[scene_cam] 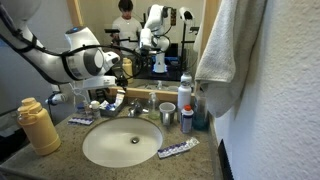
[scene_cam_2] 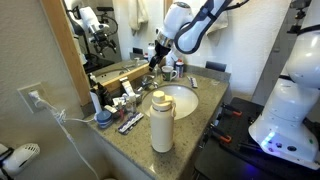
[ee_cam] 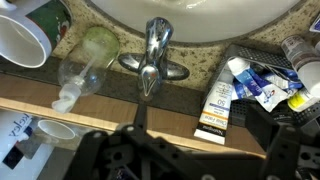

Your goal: Push the faucet handle up and then down

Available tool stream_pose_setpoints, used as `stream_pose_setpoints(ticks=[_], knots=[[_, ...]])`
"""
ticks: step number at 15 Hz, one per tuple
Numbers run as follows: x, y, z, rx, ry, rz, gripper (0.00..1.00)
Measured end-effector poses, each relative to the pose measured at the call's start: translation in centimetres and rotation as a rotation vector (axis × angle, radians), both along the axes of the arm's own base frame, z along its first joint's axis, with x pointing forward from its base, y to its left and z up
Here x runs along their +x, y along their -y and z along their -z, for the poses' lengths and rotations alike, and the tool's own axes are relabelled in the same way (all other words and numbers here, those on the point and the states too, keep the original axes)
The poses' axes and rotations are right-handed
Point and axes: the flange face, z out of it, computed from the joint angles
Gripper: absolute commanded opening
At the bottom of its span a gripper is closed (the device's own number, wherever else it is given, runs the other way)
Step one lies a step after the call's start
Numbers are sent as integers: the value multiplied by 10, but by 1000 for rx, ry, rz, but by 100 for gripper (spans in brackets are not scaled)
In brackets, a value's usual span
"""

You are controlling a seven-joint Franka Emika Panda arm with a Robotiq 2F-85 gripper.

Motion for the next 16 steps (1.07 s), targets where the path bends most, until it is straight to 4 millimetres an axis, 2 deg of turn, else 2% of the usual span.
stream_pose_setpoints(ticks=[7,12,16], knots=[[11,22,45,23,8,9,100],[11,25,50,21,1,15,100],[13,37,52,8,-1,40,100]])
